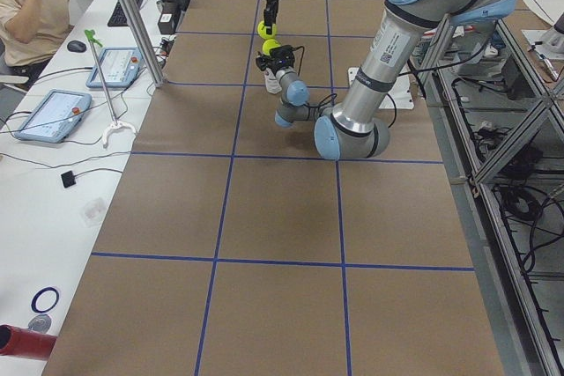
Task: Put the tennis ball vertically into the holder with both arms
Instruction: 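Carry the second ball with the right gripper onto the can's opening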
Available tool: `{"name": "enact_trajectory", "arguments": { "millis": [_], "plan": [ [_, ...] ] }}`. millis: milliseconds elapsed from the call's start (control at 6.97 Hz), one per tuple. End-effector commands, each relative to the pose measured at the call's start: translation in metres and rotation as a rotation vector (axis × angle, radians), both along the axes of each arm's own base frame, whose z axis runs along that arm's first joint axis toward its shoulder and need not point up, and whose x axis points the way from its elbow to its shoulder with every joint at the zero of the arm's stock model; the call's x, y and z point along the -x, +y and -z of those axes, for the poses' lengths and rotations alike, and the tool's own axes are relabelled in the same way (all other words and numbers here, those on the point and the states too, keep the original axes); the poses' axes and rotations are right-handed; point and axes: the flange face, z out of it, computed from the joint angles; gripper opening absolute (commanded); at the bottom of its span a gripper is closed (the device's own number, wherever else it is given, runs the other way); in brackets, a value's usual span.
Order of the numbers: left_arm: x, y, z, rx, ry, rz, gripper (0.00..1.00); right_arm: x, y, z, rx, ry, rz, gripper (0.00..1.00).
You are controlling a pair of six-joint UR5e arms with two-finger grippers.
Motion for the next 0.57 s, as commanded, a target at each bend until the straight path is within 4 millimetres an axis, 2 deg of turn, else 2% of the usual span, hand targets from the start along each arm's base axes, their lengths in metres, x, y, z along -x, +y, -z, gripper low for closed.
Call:
{"name": "enact_trajectory", "arguments": {
  "millis": [0,287,430],
  "plan": [
    [0.000,0.000,0.000,0.001,-0.001,0.001,0.98,0.024,0.002,-0.016,0.002,0.041,0.019,0.00],
    [0.000,0.000,0.000,0.001,-0.001,0.000,0.98,0.037,0.012,-0.021,-0.010,0.057,0.029,0.00],
    [0.000,0.000,0.000,0.001,-0.001,0.001,0.98,0.036,0.013,-0.019,-0.013,0.053,0.029,0.00]
  ]
}}
